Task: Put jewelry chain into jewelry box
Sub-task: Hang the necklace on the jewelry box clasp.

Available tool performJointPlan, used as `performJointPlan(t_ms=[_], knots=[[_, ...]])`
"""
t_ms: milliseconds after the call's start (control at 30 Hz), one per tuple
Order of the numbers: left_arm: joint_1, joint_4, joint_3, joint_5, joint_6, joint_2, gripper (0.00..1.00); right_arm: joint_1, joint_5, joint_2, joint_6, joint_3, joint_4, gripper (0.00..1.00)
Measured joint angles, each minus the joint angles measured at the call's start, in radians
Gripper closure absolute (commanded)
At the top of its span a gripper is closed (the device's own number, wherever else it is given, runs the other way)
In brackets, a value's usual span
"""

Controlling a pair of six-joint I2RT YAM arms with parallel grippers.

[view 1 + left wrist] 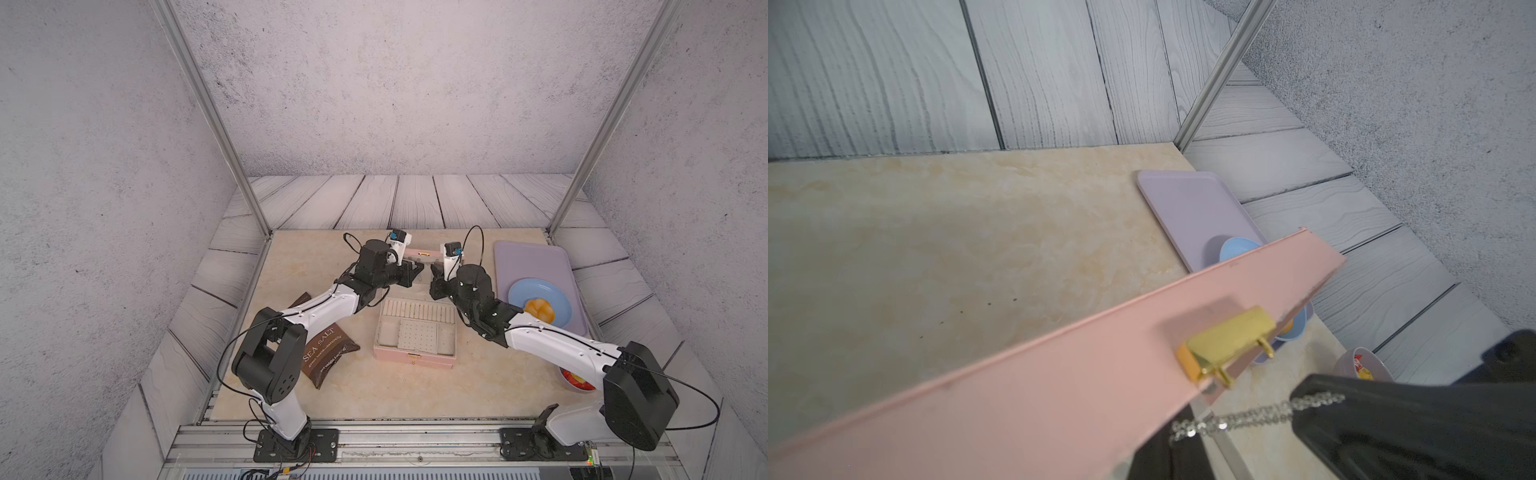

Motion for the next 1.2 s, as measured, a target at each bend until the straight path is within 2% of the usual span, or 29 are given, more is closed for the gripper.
performJointPlan(t_ms=[767, 1200], knots=[[0.000, -0.005, 0.019, 0.011, -0.052, 0.023, 1.00, -0.028, -0.060, 0.037, 0.061, 0.000, 0.023, 1.00], [0.000, 0.020, 0.016, -0.005, -0.065, -0.010, 1.00, -0.028, -0.072, 0.036, 0.076, -0.005, 0.045, 1.00]])
